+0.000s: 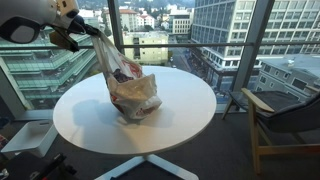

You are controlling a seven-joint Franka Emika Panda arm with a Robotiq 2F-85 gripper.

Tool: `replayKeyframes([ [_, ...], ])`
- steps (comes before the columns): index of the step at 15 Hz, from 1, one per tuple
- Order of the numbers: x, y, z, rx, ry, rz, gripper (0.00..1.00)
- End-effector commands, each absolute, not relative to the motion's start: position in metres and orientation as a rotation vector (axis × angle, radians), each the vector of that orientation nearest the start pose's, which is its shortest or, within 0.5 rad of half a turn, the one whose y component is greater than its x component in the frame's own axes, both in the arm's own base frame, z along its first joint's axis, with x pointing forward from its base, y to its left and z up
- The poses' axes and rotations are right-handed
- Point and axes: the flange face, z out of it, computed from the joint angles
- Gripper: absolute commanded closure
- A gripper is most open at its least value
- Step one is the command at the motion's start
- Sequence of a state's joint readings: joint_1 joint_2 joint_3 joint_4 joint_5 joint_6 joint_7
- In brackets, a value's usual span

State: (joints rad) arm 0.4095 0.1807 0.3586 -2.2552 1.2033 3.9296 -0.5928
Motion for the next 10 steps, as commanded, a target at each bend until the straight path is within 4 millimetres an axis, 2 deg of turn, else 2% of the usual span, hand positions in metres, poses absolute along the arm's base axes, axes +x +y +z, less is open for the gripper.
replayKeyframes([
  [1, 0.47, 0.251, 0.398, -2.61, 0.231, -1.575, 0.97],
  [3, 0.471, 0.253, 0.386, -2.649, 0.226, -1.521, 0.92],
  [5, 0.468, 0.255, 0.382, -2.675, 0.227, -1.493, 0.68],
  [10, 0.448, 0.264, 0.384, -2.732, 0.28, -1.439, 0.3],
])
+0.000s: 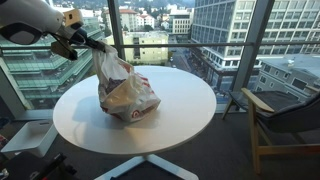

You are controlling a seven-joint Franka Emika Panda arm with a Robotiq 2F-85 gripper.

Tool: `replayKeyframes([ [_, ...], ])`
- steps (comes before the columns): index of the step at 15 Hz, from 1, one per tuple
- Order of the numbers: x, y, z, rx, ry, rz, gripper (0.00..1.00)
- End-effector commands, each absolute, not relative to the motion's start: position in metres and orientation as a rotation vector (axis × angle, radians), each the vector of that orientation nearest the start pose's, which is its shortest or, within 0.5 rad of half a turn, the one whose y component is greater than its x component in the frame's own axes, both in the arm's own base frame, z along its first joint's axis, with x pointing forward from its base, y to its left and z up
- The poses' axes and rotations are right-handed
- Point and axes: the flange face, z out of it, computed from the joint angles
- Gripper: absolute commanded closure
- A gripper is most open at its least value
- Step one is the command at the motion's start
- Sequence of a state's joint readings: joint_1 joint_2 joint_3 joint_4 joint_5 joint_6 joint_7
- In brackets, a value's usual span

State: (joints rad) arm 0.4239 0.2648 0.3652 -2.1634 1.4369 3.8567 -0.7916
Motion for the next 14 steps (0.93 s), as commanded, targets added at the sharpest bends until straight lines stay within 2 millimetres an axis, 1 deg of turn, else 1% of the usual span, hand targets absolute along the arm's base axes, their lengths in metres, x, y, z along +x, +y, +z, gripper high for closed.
replayKeyframes([
  [1, 0.443, 0.266, 0.385, -2.743, 0.298, -1.422, 0.21],
  [2, 0.438, 0.267, 0.387, -2.756, 0.314, -1.41, 0.14],
  [3, 0.43, 0.267, 0.384, -2.805, 0.332, -1.365, 0.06],
  [4, 0.423, 0.269, 0.384, -2.827, 0.363, -1.325, 0.01],
  [6, 0.408, 0.272, 0.386, -2.894, 0.427, -1.252, 0.0],
  [9, 0.391, 0.276, 0.397, -2.954, 0.536, -1.179, 0.0],
  [12, 0.383, 0.279, 0.407, -2.982, 0.603, -1.14, 0.0],
  [14, 0.382, 0.281, 0.408, -3.003, 0.599, -1.11, 0.0],
])
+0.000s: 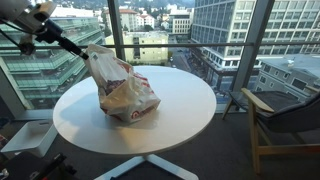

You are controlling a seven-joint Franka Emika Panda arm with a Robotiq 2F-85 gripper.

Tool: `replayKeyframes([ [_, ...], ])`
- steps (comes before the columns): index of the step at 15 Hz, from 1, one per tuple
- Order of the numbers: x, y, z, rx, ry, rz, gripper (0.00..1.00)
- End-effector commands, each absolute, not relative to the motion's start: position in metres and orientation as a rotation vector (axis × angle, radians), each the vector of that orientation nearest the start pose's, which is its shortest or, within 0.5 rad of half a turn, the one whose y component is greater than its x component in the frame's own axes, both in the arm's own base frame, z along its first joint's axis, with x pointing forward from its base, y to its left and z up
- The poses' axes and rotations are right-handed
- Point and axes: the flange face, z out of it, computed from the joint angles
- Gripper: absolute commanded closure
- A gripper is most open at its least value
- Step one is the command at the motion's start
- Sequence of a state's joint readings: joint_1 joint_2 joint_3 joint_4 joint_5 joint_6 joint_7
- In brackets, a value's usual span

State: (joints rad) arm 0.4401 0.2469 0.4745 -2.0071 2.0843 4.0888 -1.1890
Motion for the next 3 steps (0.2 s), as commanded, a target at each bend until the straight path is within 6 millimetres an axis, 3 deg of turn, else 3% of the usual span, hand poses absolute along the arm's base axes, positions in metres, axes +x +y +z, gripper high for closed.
replayKeyframes([
  [1, 0.3818, 0.279, 0.3932, -2.978, 0.595, -1.131, 0.0],
  [3, 0.3818, 0.2797, 0.3955, -2.983, 0.595, -1.122, 0.0],
])
